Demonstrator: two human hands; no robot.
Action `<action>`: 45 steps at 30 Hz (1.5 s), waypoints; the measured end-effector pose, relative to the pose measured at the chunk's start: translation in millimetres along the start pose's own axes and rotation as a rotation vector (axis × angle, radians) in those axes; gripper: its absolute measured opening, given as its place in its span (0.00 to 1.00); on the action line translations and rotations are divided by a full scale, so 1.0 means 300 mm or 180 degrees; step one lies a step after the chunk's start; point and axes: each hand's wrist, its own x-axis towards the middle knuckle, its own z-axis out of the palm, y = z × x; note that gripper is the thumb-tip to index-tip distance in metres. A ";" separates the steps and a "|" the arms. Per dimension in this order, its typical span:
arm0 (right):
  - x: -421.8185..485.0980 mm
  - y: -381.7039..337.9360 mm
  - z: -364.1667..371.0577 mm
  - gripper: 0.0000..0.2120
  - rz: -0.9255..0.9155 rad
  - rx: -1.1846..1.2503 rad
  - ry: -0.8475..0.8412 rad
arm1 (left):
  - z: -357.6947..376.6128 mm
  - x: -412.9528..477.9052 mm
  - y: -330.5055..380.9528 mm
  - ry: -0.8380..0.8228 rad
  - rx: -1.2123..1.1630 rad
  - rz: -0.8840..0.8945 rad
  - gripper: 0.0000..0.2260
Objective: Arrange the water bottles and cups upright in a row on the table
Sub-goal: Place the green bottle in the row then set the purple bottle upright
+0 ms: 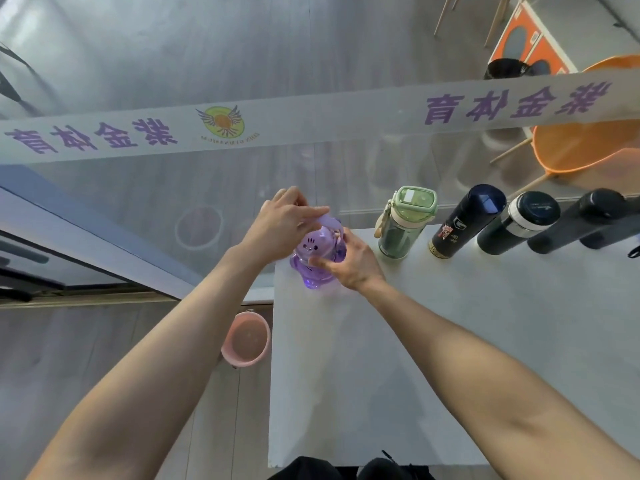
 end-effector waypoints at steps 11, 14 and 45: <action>0.011 -0.008 -0.016 0.72 0.0398 0.0250 -0.0221 | 0.103 0.158 -0.009 0.0026 -0.0392 -0.1552 0.11; 0.006 0.000 -0.019 0.71 0.0422 0.0348 -0.0239 | 0.122 0.160 -0.007 -0.0743 -0.0581 -0.1618 0.19; -0.299 0.241 -0.300 0.28 0.1067 -0.1939 -0.1143 | 0.157 -0.022 0.032 -0.0813 0.0076 -0.1211 0.53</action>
